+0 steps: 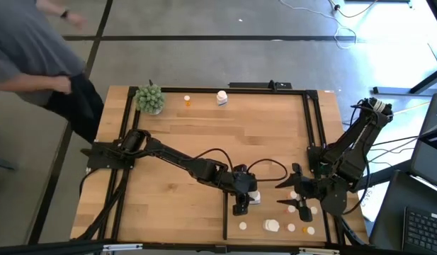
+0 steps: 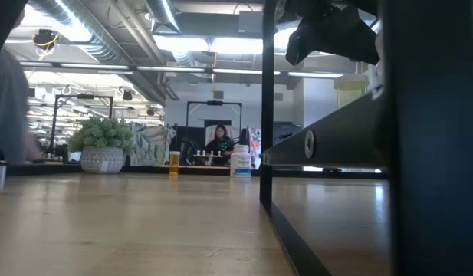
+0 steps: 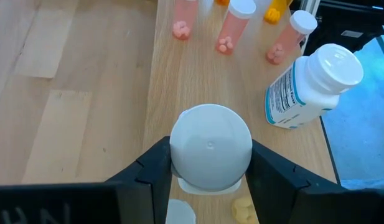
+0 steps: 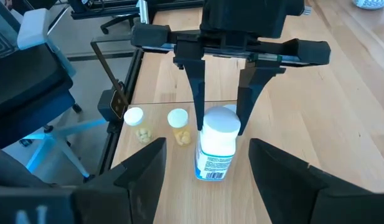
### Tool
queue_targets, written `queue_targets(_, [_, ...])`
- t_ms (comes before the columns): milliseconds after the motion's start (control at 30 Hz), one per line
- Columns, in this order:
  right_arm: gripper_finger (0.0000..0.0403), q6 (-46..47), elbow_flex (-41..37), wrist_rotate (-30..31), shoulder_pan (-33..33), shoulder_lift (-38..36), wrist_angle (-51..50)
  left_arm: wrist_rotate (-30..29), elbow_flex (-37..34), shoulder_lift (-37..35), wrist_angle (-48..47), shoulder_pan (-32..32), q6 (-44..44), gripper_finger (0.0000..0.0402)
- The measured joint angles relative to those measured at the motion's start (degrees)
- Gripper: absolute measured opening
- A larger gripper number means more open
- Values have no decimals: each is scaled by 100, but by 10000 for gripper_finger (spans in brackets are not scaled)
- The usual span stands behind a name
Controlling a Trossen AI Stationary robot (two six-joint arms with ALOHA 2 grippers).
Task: Pick and place medicine bottles onto shelf by color
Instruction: Put the bottom supplement bottle on the shelf aligned with the other supplement bottle
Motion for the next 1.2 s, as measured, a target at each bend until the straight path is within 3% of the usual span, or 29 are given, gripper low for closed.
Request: queue_targets(1200, [230, 5, 2, -4, 0, 0, 2, 44, 0, 2, -22, 13, 7, 165])
